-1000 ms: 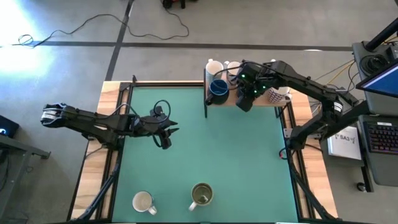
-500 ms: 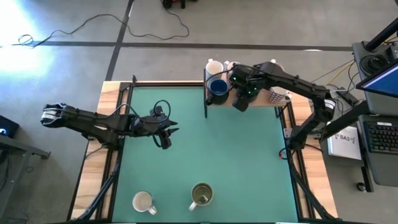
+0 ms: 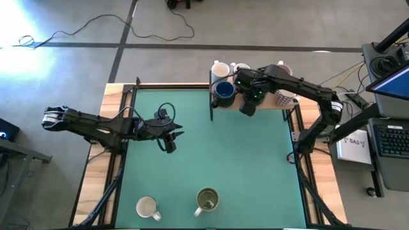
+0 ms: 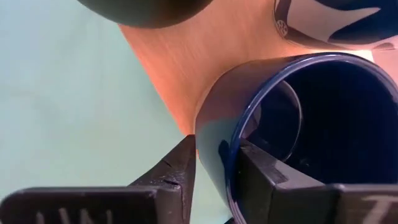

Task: Place coffee mugs
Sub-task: Put the blue mug on the shelf

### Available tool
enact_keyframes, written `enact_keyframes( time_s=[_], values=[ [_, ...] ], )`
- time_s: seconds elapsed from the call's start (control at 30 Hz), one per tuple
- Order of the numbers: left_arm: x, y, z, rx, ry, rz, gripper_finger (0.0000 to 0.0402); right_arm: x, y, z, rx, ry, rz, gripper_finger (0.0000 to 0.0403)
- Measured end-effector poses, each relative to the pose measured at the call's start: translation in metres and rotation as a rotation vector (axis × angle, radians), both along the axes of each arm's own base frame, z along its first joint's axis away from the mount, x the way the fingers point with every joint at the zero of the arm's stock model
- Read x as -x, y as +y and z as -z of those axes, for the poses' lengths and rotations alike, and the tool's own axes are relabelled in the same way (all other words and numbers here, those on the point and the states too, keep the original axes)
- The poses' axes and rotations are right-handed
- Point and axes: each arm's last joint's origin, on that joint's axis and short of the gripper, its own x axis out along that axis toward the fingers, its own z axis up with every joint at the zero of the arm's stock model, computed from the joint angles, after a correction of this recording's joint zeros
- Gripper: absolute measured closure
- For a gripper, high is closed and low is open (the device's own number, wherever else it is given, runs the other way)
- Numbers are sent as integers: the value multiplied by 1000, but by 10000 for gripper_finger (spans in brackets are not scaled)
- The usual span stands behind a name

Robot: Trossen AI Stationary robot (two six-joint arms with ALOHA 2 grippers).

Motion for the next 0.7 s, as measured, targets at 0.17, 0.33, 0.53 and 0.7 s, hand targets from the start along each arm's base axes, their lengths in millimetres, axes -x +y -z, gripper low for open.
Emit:
enact_keyframes(
  time_s=[0.17, 0.33, 0.53, 0.7],
  values=[
    [0, 0, 0, 0, 0, 0, 306, 1, 0, 0, 2, 21, -30, 348],
    [0, 0, 0, 0, 0, 0, 306, 4, 0, 0, -16, 34, -34, 377],
    [0, 0, 0, 0, 0, 0, 306, 7, -1, 0, -15, 68, -67, 381],
    [0, 0, 0, 0, 0, 0, 306, 11, -3, -1, -15, 95, -133, 382]
  ],
)
